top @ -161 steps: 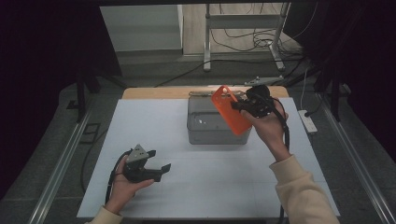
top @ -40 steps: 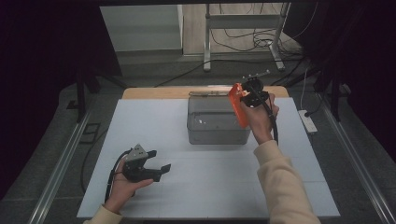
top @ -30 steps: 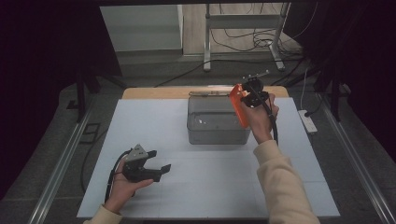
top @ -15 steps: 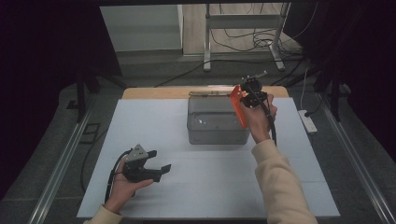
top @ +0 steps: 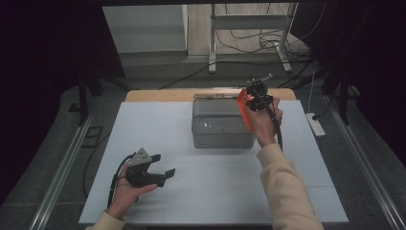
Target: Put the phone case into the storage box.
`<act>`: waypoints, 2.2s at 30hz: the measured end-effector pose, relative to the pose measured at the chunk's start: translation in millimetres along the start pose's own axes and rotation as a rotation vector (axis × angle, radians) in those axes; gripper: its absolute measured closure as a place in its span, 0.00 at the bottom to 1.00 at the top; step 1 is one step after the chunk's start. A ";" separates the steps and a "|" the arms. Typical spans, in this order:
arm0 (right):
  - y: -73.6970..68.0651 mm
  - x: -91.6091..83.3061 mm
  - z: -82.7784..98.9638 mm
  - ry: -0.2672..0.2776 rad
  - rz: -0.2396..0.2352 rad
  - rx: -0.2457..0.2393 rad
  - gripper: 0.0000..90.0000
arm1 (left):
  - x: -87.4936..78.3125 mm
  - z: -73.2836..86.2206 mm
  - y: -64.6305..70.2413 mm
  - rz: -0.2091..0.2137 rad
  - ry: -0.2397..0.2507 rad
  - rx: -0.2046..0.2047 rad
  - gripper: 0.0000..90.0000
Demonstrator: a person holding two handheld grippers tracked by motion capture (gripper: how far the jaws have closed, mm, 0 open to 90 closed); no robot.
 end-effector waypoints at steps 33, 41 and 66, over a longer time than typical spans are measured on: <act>-2.5 10.2 5.5 -0.026 0.019 -0.013 0.89 | 0.9 0.3 1.1 0.006 -0.004 0.005 0.19; -4.5 12.8 7.0 -0.033 0.013 -0.018 0.89 | 0.8 0.4 0.8 0.005 -0.005 0.005 0.19; -7.8 27.2 13.5 -0.065 0.013 -0.009 0.89 | 1.3 0.6 0.6 0.006 -0.008 0.007 0.19</act>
Point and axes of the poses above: each handheld gripper's, and its own axes: x roughly forward along the jaws, z roughly out of its underside, y roughly to its right, the point moved 5 cm from there along x, roughly forward along the jaws, and after that the axes turned 12 degrees about z, right-handed, at the moved point
